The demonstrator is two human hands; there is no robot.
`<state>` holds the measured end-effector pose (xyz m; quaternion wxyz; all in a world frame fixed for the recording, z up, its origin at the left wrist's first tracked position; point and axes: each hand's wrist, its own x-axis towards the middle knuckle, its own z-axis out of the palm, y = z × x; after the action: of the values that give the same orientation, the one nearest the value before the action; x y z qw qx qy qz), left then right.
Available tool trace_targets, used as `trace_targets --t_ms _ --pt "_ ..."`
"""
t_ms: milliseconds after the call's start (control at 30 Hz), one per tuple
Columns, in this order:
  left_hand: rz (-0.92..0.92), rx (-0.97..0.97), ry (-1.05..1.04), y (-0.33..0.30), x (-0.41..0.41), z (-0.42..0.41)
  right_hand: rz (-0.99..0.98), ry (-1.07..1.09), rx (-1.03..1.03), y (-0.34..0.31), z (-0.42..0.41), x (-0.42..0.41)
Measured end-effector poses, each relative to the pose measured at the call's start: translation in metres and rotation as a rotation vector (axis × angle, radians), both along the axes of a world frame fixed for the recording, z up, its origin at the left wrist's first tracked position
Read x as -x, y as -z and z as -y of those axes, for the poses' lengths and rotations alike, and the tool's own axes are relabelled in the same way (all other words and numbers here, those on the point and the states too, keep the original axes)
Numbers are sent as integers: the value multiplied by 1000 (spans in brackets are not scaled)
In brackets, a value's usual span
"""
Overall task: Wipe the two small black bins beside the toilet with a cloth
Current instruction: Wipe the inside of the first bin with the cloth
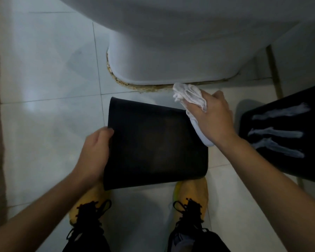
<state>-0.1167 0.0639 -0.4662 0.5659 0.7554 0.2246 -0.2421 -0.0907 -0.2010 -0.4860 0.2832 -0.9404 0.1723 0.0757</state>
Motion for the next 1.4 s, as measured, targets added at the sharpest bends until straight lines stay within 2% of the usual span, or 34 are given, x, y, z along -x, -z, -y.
trace_targets --t_ms 133,233,367,500,600,667,800,933,1033,1100,1133,1200,1267,1400 --pt "-188 165 14 -8 -59 -2 60 74 -165 -9 -9 16" --pt "-254 148 -14 -7 -86 9 82 131 -243 -23 -18 28" --pt "-92 -1 -9 -19 -70 18 118 238 -372 -48 -12 45" --pt "176 38 -6 -48 -20 14 185 388 -525 -70 1 62" --pt "306 144 -11 -58 11 13 243 378 -524 -86 2 68" --pt "309 174 -23 -49 20 8 290 274 -464 -94 -4 72" --pt "192 280 -40 -38 25 4 273 9 -257 -94 -33 79" --pt "376 -54 67 -30 33 5 267 -410 108 -80 -71 85" --pt "203 -228 232 -3 62 -24 322 -610 294 -72 -97 84" --pt "105 -279 217 2 65 -31 351 -631 332 -69 -108 78" --pt "133 -212 132 3 61 -27 352 -629 350 -68 -110 72" --pt "309 -109 18 -6 47 -10 326 -597 372 -67 -108 61" --pt "416 -142 17 -22 37 9 277 -487 395 -65 -94 54" --pt "394 -101 -28 -42 42 21 120 -182 465 -58 -38 49"
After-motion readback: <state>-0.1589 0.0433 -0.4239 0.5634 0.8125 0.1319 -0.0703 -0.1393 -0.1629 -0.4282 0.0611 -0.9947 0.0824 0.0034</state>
